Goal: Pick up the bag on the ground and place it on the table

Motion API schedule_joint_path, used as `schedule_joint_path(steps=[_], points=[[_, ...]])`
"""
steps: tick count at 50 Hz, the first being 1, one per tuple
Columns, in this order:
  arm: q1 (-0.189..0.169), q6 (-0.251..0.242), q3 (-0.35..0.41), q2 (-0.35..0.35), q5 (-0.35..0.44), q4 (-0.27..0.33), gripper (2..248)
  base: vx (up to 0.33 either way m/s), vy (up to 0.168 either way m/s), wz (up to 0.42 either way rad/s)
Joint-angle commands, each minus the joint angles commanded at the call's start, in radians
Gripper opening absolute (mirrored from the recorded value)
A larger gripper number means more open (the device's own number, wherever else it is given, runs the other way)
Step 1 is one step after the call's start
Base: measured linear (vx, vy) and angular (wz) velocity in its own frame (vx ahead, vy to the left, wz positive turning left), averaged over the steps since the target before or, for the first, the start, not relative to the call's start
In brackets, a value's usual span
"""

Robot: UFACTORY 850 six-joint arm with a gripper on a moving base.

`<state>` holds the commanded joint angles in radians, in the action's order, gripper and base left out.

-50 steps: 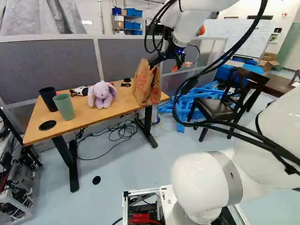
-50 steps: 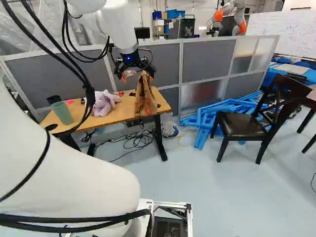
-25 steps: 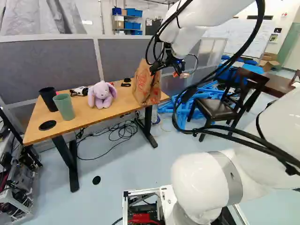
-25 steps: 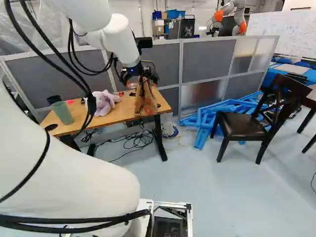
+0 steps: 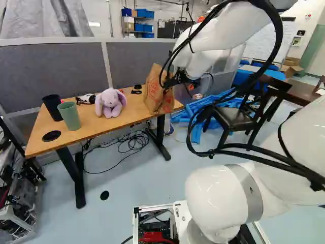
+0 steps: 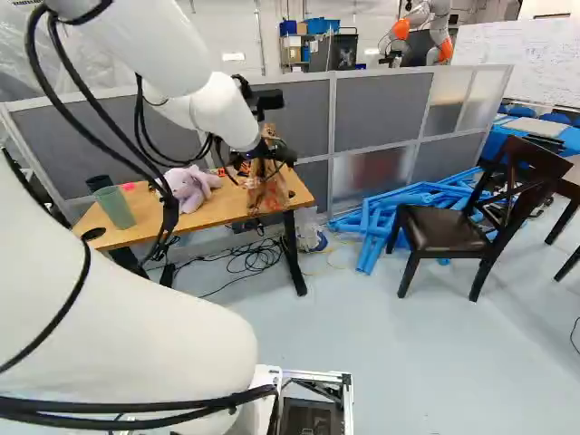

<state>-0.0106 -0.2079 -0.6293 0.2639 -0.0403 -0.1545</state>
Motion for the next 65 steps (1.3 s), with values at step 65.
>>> schedule_joint_path(steps=[65], points=[[0.008,0.157,0.41,0.012,0.69,0.117,247,0.0,0.0,0.0]])
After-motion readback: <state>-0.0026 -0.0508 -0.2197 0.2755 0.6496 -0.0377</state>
